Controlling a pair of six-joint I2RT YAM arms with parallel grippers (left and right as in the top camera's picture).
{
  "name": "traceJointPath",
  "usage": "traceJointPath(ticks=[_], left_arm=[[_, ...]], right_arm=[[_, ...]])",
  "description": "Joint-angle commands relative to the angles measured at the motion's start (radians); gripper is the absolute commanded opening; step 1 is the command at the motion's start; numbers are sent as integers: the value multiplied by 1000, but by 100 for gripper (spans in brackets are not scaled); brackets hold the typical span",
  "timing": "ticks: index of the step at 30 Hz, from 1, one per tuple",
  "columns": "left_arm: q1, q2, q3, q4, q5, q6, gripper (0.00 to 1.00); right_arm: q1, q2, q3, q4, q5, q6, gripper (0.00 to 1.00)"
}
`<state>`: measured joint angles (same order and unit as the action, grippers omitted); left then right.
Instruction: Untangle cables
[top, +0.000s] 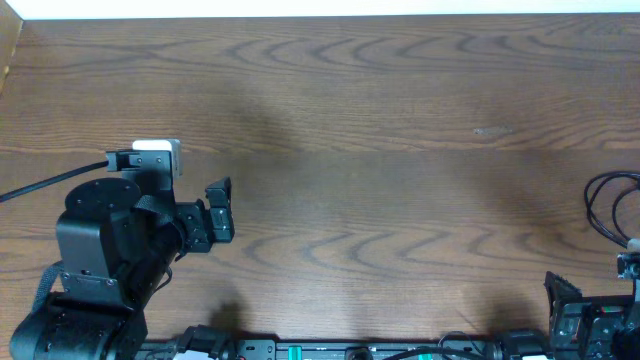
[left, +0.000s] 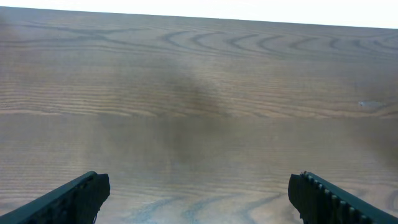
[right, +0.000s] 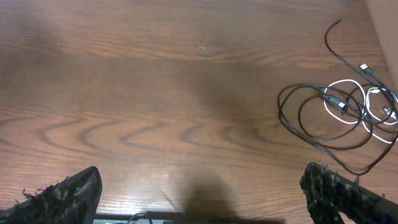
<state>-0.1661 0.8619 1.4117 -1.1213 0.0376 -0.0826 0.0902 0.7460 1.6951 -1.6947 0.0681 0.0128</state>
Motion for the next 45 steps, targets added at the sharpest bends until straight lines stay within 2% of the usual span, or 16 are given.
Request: traceJointPath(ticks=[1, 6, 18, 25, 33, 45], left_arm=[[3, -1, -3, -23, -16, -5, 98], [3, -1, -3, -23, -21, -1, 98], [3, -13, -41, 143, 23, 0, 98], [3, -197, -319, 423, 60, -2, 98], [4, -446, -669, 644, 55, -1, 98], [11, -655, -1051, 998, 56, -2, 98]], right_arm=[[3, 6, 0, -3, 8, -14, 99], [3, 6, 0, -3, 8, -14, 99], [3, 6, 0, -3, 8, -14, 99], [3, 6, 0, -3, 8, -14, 99], [3, 6, 0, -3, 8, -14, 99], [3, 6, 0, -3, 8, -14, 99]])
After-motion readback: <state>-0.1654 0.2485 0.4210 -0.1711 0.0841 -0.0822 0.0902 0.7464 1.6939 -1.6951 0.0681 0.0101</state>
